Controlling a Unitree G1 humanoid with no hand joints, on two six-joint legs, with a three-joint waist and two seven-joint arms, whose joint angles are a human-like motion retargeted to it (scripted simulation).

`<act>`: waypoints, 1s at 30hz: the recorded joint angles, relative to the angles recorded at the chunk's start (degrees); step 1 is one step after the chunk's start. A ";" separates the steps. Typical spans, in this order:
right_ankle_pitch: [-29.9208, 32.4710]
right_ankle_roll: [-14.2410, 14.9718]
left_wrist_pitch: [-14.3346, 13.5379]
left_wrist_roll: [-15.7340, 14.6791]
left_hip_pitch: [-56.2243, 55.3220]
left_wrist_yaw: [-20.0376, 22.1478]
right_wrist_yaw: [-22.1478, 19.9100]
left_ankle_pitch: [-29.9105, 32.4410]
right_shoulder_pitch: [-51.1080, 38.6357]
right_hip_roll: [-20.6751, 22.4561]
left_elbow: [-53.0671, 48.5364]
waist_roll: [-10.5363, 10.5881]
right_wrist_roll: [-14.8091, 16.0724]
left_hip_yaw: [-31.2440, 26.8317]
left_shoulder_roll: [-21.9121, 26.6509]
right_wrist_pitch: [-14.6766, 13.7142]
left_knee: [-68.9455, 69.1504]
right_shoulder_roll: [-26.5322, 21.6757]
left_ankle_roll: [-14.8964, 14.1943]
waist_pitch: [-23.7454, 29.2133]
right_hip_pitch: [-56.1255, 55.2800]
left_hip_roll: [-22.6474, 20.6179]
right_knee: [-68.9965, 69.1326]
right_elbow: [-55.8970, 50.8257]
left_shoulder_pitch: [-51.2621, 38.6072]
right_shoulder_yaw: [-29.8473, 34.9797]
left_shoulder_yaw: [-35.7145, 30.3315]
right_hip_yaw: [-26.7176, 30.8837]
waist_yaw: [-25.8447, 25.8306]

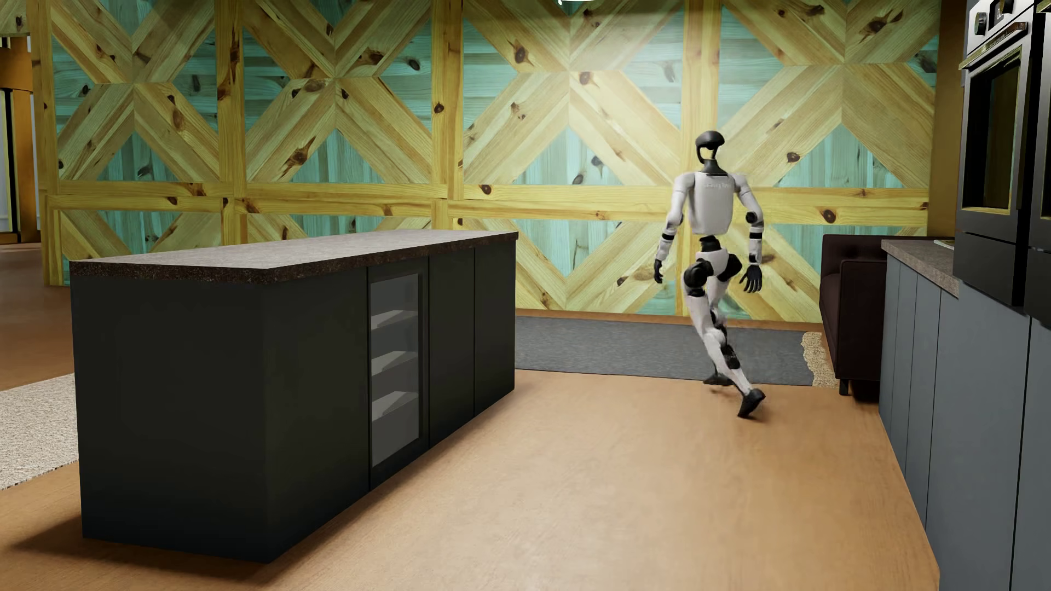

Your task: Walk around the counter

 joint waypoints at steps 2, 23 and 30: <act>-17.43 0.00 0.00 0.00 3.55 0.00 0.00 6.75 -0.17 -2.22 -4.62 -0.78 0.00 0.00 0.84 0.00 1.19 0.40 0.00 -0.51 -3.54 4.35 -5.49 0.12 -0.47 -0.48 1.76 0.00 -2.81; 5.80 0.00 0.00 0.00 -35.47 0.00 0.00 -10.76 -17.64 -2.33 27.43 -9.88 0.00 0.00 -0.22 0.00 21.16 -1.62 0.00 3.48 36.42 -0.23 44.53 -11.34 8.80 -7.29 0.05 0.00 22.00; -12.90 0.00 0.00 0.00 -1.66 0.00 0.00 -15.79 -3.32 1.92 -0.03 -6.13 0.00 0.00 -0.35 0.00 2.17 -0.79 0.00 2.51 6.81 2.73 -3.98 2.97 -0.69 6.08 4.40 0.00 0.38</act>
